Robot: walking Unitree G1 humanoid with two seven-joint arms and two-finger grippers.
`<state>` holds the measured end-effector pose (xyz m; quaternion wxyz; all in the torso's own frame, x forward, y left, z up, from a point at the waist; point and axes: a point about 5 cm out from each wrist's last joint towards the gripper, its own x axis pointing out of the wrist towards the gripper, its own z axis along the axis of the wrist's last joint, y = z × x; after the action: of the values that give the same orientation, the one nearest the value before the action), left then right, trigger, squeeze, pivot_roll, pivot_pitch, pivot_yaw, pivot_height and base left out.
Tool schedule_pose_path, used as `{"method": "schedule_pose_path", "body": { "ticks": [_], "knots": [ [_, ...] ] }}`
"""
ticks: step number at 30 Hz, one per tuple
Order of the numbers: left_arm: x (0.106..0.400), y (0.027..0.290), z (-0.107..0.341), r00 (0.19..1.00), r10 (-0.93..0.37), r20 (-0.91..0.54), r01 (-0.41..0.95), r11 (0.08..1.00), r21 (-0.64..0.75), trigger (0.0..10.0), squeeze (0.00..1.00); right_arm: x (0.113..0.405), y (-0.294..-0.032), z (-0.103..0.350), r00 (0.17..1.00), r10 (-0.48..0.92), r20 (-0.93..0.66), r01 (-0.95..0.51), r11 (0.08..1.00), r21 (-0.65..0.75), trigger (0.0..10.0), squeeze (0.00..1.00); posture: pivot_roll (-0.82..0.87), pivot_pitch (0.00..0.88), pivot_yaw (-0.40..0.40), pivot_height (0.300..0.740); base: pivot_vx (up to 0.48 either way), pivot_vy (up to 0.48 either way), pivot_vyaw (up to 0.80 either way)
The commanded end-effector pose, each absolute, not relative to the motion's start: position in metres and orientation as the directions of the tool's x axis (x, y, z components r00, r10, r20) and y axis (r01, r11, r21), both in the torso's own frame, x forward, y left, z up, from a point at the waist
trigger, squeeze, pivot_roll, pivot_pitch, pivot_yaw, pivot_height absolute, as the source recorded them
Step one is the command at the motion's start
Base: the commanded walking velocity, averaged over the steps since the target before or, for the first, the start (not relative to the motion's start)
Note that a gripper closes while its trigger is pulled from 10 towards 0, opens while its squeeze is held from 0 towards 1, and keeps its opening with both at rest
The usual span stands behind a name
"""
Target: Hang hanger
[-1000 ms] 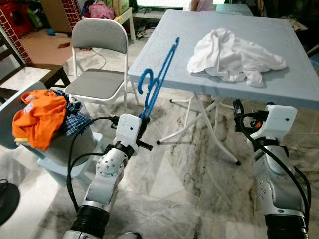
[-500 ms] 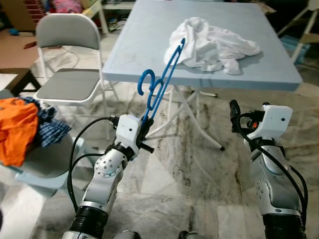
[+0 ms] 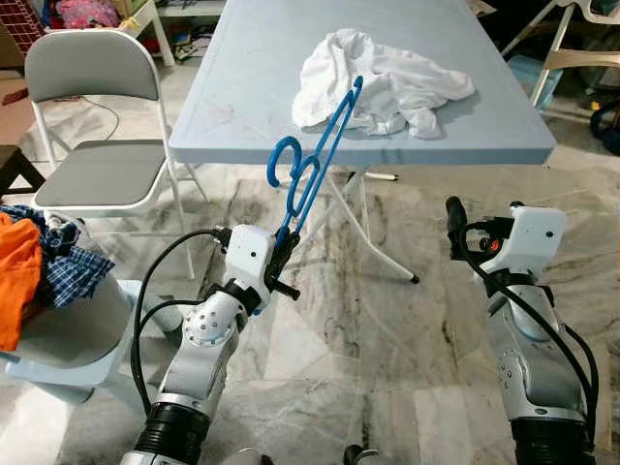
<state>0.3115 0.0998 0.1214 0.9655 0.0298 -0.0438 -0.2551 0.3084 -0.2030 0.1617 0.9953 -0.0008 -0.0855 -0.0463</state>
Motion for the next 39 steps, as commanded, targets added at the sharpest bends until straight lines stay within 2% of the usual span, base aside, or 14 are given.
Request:
{"method": "schedule_pose_path", "body": {
  "ticks": [1,26,39],
  "knots": [
    [0.3102,0.1014,0.1218,0.864,-0.498,0.070,0.493,0.866,0.078,10.0,0.00,0.3076,-0.2032,0.1594,0.983,-0.098,0.158,0.097,0.995,0.012,10.0,0.00,0.03,0.158,0.027,0.740,0.274,0.000,-0.80],
    [0.3065,0.0964,0.1177,0.844,-0.534,0.043,0.531,0.844,0.073,10.0,0.00,0.3051,-0.2031,0.1539,0.985,-0.108,0.135,0.108,0.994,0.010,10.0,0.00,0.02,0.165,0.034,0.740,0.277,0.000,-0.80],
    [0.3060,0.0962,0.1123,0.854,-0.520,0.013,0.519,0.854,0.046,10.0,0.00,0.3054,-0.2029,0.1523,0.987,-0.106,0.118,0.107,0.994,0.005,10.0,0.00,0.02,0.168,0.028,0.740,0.000,0.000,-0.80]
  ]
}}
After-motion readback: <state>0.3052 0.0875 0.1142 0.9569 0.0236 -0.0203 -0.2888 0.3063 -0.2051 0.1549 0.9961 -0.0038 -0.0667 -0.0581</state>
